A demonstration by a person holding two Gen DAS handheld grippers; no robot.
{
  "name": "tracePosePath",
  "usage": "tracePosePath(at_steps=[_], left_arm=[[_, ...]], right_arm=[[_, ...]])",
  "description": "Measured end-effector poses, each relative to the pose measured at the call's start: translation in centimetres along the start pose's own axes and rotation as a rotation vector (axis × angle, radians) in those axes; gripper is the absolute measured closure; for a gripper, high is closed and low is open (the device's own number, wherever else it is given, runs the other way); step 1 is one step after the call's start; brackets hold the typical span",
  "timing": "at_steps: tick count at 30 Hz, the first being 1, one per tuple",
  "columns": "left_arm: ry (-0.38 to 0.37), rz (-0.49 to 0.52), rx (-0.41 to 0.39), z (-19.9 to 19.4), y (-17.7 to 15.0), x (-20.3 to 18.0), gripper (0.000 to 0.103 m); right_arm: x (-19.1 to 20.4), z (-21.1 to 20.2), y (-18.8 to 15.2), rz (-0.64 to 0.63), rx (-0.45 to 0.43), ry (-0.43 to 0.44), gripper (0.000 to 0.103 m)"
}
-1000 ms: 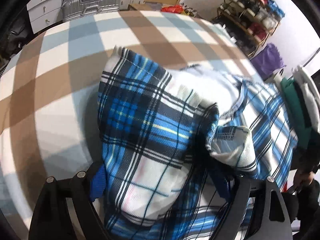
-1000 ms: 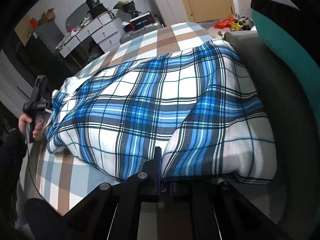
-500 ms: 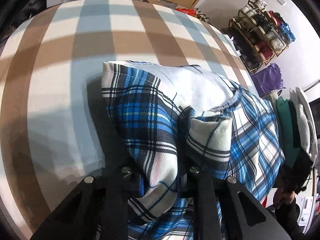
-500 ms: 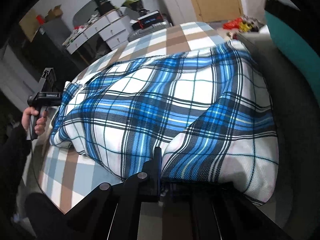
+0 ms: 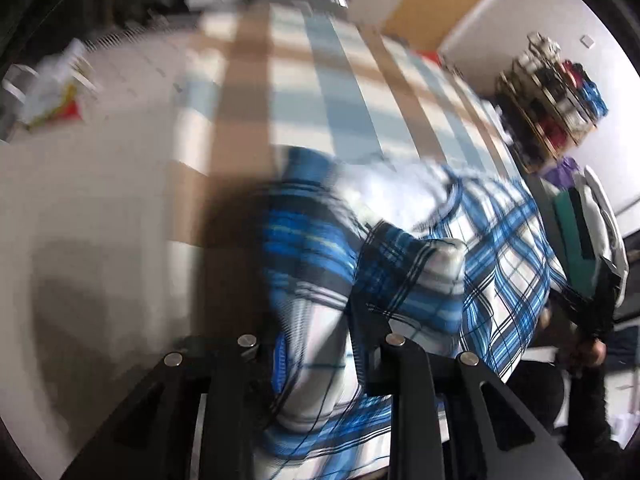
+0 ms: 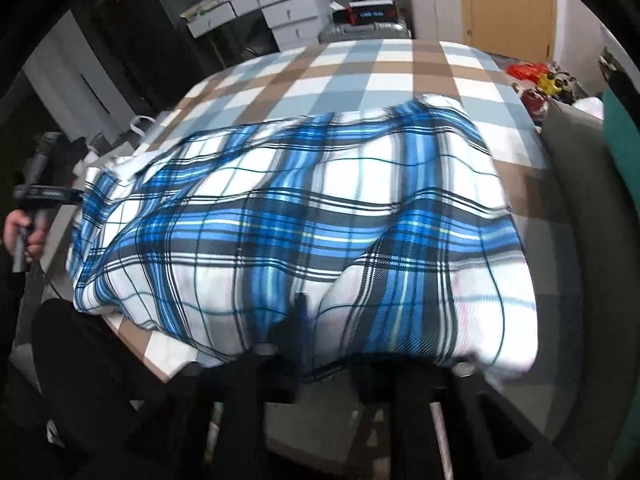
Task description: Fold large clothes
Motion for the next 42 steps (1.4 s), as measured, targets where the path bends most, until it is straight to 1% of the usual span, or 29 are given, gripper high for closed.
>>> tracePosePath(at_steps=[1, 2, 3, 4, 5, 7, 8, 9, 11, 12, 14, 16, 17, 18, 19, 20, 22, 25, 26, 29, 31, 32, 33, 34, 35, 36, 37, 38, 42], left_arm=[[0.006, 0.014, -0.021, -1.1, 0.3, -0.1, 0.081], [0.018, 0.03, -0.042, -2.4, 0.7, -0.4, 0.075], [0.039, 0.047, -0.064, -3.4, 1.2, -0.6, 0.065], [0.058, 0.064, -0.088, -4.1, 1.4, -0.7, 0.059], [0.097, 0.088, -0.124, -4.8, 1.9, -0.8, 0.05], [0.162, 0.109, -0.199, -5.6, 3.2, -0.8, 0.05], [0.154, 0.101, -0.222, -5.5, 3.7, -0.9, 0.05], [0.115, 0.106, -0.218, -4.9, 4.2, -1.3, 0.048], [0.022, 0.151, -0.119, -2.2, 4.9, -3.0, 0.044], [-0.011, 0.193, -0.067, -0.7, 5.1, -3.8, 0.044], [-0.01, 0.289, -0.014, 1.5, 5.4, -5.4, 0.044], [-0.035, 0.426, 0.047, 3.5, 5.4, -7.2, 0.044], [-0.067, 0.469, 0.077, 4.0, 5.3, -7.8, 0.044], [-0.103, 0.491, 0.102, 4.5, 5.3, -8.3, 0.044], [-0.148, 0.504, 0.138, 5.2, 5.5, -8.4, 0.044], [-0.169, 0.504, 0.165, 5.7, 5.2, -8.3, 0.044], [-0.202, 0.497, 0.22, 7.3, 5.4, -7.9, 0.044], [-0.215, 0.47, 0.294, 8.8, 5.8, -6.4, 0.044], [-0.211, 0.471, 0.318, 9.2, 5.8, -5.7, 0.044], [-0.195, 0.475, 0.358, 9.8, 5.2, -4.4, 0.044], [-0.191, 0.472, 0.38, 9.9, 4.5, -3.9, 0.044], [-0.189, 0.475, 0.385, 10.1, 4.2, -3.9, 0.044], [-0.186, 0.488, 0.383, 10.0, 4.0, -3.9, 0.045], [-0.178, 0.51, 0.377, 9.7, 3.7, -4.0, 0.047], [-0.167, 0.527, 0.375, 9.6, 3.4, -4.3, 0.06], [-0.147, 0.537, 0.374, 9.4, 3.2, -4.2, 0.081], [-0.13, 0.535, 0.378, 9.3, 3.2, -4.2, 0.089], [-0.115, 0.529, 0.37, 9.0, 3.1, -4.1, 0.092], [-0.059, 0.522, 0.311, 7.7, 4.3, -4.3, 0.095]], right_arm=[[-0.1, -0.5, -0.2, 0.005, 0.006, -0.004, 0.075], [-0.1, -1.5, -0.3, -0.004, 0.003, 0.0, 0.075], [-0.1, -2.2, -0.4, -0.012, -0.01, 0.001, 0.074], [0.2, -3.6, -0.5, -0.032, -0.037, 0.002, 0.069], [0.5, -4.5, -0.5, -0.049, -0.055, 0.003, 0.066], [1.7, -6.8, 0.2, -0.093, -0.118, 0.014, 0.045], [2.3, -7.9, 0.9, -0.115, -0.162, 0.012, 0.04], [3.1, -8.9, 1.6, -0.135, -0.199, 0.004, 0.033], [5.4, -10.4, 3.2, -0.193, -0.26, 0.031, 0.027], [6.8, -10.6, 4.2, -0.232, -0.279, 0.048, 0.024], [10.2, -10.5, 6.4, -0.335, -0.31, 0.072, 0.019], [13.6, -9.3, 8.6, -0.43, -0.328, 0.097, 0.018], [16.0, -7.9, 10.1, -0.498, -0.309, 0.138, 0.018], [17.4, -7.1, 10.7, -0.536, -0.292, 0.168, 0.019], [19.2, -5.7, 11.6, -0.585, -0.265, 0.202, 0.019], [21.0, -4.1, 12.4, -0.634, -0.229, 0.236, 0.019], [23.9, -0.7, 13.8, -0.724, -0.152, 0.283, 0.021], [26.2, 3.3, 14.6, -0.83, -0.086, 0.303, 0.026], [26.6, 4.2, 14.6, -0.854, -0.07, 0.305, 0.031], [27.2, 7.1, 14.4, -0.923, 0.009, 0.286, 0.049], [26.9, 8.8, 13.9, -0.972, 0.067, 0.246, 0.071], [26.7, 9.8, 13.5, -1.004, 0.089, 0.201, 0.078], [26.7, 10.1, 13.4, -1.009, 0.093, 0.192, 0.086], [26.5, 10.1, 13.4, -1.005, 0.085, 0.185, 0.097], [26.3, 9.9, 13.7, -0.991, 0.065, 0.169, 0.102], [26.0, 9.5, 14.1, -0.965, 0.043, 0.153, 0.102], [25.8, 9.1, 14.2, -0.949, 0.026, 0.151, 0.102], [25.5, 8.5, 14.3, -0.928, -0.001, 0.14, 0.102], [25.0, 6.5, 14.5, -0.863, -0.074, 0.093, 0.102]])
Point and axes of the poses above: each gripper's, at about its wrist camera, not at the fingertips, and z roughly the way its jaws point, x to its left, y to its top, the point moved 6 cm from there along z, roughly the way its jaws point, and after that the axes turned 11 degrees about -y, right-handed, at the moved point
